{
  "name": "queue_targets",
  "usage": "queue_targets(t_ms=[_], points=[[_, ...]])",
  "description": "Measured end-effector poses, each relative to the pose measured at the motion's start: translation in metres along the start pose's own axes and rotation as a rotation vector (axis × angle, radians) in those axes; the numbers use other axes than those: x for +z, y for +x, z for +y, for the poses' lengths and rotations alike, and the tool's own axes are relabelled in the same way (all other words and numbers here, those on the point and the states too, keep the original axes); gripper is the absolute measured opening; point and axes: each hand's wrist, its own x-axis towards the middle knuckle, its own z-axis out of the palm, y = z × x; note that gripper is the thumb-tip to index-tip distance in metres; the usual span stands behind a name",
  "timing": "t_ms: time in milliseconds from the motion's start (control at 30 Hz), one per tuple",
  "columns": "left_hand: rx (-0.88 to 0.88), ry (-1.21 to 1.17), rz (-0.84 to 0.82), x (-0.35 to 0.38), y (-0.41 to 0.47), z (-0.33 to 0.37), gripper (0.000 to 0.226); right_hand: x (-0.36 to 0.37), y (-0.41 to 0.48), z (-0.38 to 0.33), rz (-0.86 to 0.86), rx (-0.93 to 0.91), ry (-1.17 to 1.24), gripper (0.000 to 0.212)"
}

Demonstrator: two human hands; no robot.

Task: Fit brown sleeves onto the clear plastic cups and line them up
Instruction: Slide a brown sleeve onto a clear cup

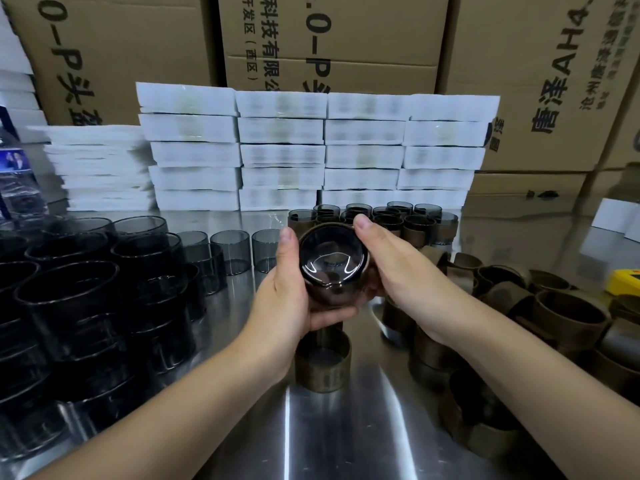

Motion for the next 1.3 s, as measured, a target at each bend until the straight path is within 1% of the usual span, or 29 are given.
queue_targets(t_ms=[133, 267, 367, 500, 667, 733, 767, 833, 867, 900, 1000, 1067, 1133, 1200, 1300], points=[[0.009, 0.003, 0.042, 0.001, 0.001, -0.001, 0.06, 0.002, 0.0, 0.001, -0.006, 0.031, -0.003, 0.056], [0.019, -0.007, 0.053, 0.001, 0.001, -0.001, 0.058, 0.002, -0.002, 0.0, -0.015, 0.049, -0.003, 0.045], [0.052, 0.014, 0.059, 0.001, 0.0, -0.002, 0.059, 0.002, -0.004, -0.002, -0.022, 0.034, -0.001, 0.05], [0.102, 0.017, 0.095, 0.001, -0.001, -0.003, 0.066, 0.003, -0.004, -0.001, -0.033, 0.023, 0.0, 0.054], [0.117, 0.011, 0.121, 0.002, 0.0, -0.002, 0.066, 0.002, -0.003, 0.001, -0.054, -0.015, 0.04, 0.054], [0.103, 0.017, 0.123, 0.002, 0.001, -0.001, 0.06, 0.0, -0.002, 0.001, -0.086, -0.026, 0.056, 0.053], [0.101, 0.021, 0.128, 0.002, 0.001, 0.0, 0.058, -0.001, -0.001, 0.0, -0.105, -0.021, 0.098, 0.048], [0.119, 0.045, 0.137, 0.001, 0.002, 0.002, 0.055, -0.006, 0.0, -0.003, -0.166, -0.001, 0.274, 0.026], [0.135, 0.069, 0.139, 0.001, 0.002, 0.003, 0.052, -0.011, 0.001, -0.004, -0.195, 0.001, 0.35, 0.026], [0.151, 0.099, 0.141, 0.001, 0.002, 0.003, 0.048, -0.015, 0.002, -0.005, -0.203, -0.006, 0.385, 0.034], [0.191, 0.198, 0.169, 0.0, 0.003, 0.003, 0.031, -0.027, 0.005, -0.008, -0.127, -0.076, 0.38, 0.042], [0.231, 0.249, 0.221, -0.003, 0.005, 0.002, 0.023, -0.03, 0.008, -0.006, -0.017, -0.1, 0.379, 0.043], [0.269, 0.261, 0.289, -0.006, 0.007, 0.003, 0.023, -0.033, 0.013, -0.001, 0.133, -0.116, 0.295, 0.034], [0.266, 0.257, 0.333, -0.009, 0.009, 0.004, 0.023, -0.035, 0.015, 0.004, 0.232, -0.137, 0.183, 0.031], [0.228, 0.284, 0.374, -0.011, 0.009, 0.005, 0.022, -0.033, 0.018, 0.009, 0.26, -0.144, 0.052, 0.037]])
